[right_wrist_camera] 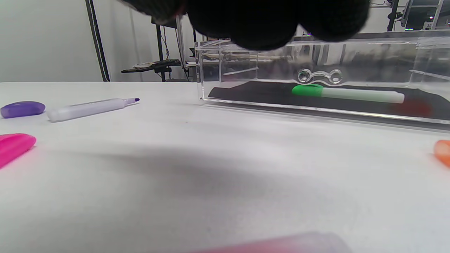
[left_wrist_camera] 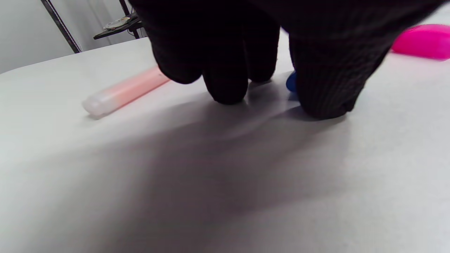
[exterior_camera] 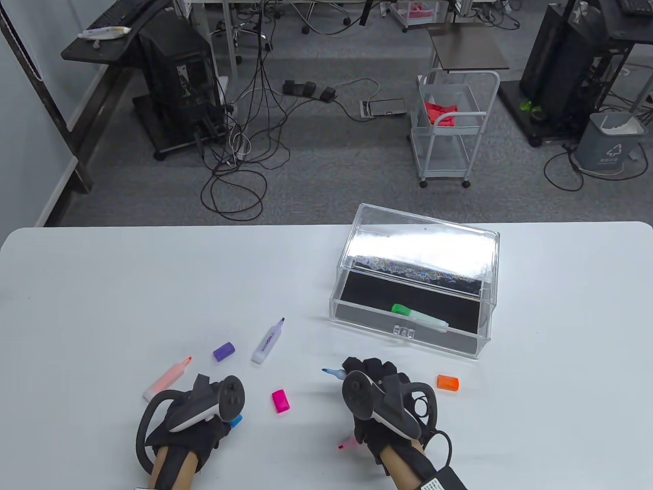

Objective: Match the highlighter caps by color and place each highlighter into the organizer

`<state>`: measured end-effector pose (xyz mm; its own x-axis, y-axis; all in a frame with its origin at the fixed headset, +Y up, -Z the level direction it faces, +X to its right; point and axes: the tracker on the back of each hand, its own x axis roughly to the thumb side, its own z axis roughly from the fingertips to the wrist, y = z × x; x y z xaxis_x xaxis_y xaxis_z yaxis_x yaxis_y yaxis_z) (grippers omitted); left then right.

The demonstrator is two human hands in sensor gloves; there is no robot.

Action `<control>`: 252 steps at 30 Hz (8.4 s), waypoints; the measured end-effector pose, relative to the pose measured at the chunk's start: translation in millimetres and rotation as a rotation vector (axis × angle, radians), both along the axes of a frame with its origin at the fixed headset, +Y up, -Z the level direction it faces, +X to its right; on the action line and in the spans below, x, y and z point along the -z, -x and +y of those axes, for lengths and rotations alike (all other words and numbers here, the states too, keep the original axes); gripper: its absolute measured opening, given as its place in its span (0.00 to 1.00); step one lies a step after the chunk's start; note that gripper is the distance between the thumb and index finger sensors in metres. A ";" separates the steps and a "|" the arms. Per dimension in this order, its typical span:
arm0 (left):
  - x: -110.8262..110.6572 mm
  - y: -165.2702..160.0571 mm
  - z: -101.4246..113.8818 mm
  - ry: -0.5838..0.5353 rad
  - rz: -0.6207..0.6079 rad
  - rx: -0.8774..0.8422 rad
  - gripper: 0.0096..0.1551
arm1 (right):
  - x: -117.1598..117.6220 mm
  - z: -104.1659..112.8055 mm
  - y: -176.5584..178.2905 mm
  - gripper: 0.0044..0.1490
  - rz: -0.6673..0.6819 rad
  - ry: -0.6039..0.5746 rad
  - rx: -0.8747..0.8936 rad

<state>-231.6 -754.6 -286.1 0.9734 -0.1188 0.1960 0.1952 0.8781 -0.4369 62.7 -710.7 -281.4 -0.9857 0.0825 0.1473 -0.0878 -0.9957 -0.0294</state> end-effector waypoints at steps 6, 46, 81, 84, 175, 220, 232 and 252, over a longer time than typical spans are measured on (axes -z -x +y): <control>-3.4 3.3 -2.0 -0.052 -0.033 -0.017 0.32 | -1.7 -1.4 1.7 0.33 0.004 0.001 -0.005; -28.2 -57.2 24.7 -0.090 -0.235 -0.437 0.38 | -26.8 -7.5 46.8 0.31 0.237 -0.105 -0.125; -43.4 -72.6 34.8 -0.310 -0.287 -0.568 0.34 | -29.1 -9.5 47.4 0.30 0.267 -0.114 -0.018; -40.1 -72.9 29.2 -0.288 -0.250 -0.559 0.37 | -25.2 -13.7 48.2 0.30 0.226 -0.117 -0.027; -18.2 6.0 9.3 -0.202 0.056 -0.105 0.55 | -5.6 -5.3 -38.1 0.44 0.239 0.120 -0.109; -13.8 7.2 4.6 -0.182 0.056 -0.117 0.55 | -12.0 -55.3 -21.3 0.36 0.380 0.311 -0.166; -14.0 6.5 4.2 -0.181 0.054 -0.115 0.56 | -12.9 -58.2 -18.0 0.33 0.441 0.204 -0.173; -6.5 -39.1 6.8 -0.157 -0.175 -0.072 0.48 | -8.1 -27.2 -40.6 0.32 0.329 0.050 -0.080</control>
<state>-192.5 -747.9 -279.6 0.9331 -0.0928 0.3473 0.1906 0.9469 -0.2591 103.4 -737.9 -273.4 -0.8895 0.0217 0.4564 -0.0056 -0.9993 0.0367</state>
